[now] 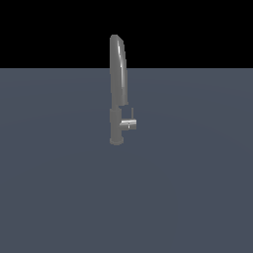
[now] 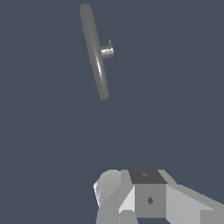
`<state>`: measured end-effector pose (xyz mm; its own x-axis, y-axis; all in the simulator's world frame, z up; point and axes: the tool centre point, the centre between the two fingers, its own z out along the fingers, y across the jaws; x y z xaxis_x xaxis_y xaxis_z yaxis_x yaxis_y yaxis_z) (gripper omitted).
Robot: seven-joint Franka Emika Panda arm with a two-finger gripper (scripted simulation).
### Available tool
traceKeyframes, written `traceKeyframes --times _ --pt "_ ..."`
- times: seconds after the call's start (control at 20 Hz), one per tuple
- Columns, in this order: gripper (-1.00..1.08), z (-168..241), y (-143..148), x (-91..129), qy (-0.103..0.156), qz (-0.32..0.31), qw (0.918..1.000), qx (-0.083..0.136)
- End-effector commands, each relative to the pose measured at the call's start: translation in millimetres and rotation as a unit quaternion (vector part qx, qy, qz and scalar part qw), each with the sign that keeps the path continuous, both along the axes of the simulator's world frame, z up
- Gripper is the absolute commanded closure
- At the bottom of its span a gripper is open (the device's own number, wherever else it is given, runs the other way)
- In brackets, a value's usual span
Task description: Turn on the faucet by rotating a designated handle.
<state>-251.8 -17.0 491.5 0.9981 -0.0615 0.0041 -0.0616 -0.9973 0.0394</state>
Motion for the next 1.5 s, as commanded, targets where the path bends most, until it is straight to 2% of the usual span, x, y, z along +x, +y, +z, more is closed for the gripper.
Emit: traceKeyframes --times 0.0,0.35,0.65,1.05,1.45 --pt "1.08 0.0 0.0 0.0 0.000 0.000 1.0000 0.000" --pt "1.08 -1.4 0.8 6.7 0.008 -0.007 0.9999 0.007" --pt "1.08 -5.2 2.6 23.2 0.027 -0.024 0.9990 0.025" --pt "1.08 -16.2 5.0 61.0 0.072 -0.064 0.9932 0.066" --pt "1.08 -33.9 5.3 105.9 0.126 -0.112 0.9788 0.116"
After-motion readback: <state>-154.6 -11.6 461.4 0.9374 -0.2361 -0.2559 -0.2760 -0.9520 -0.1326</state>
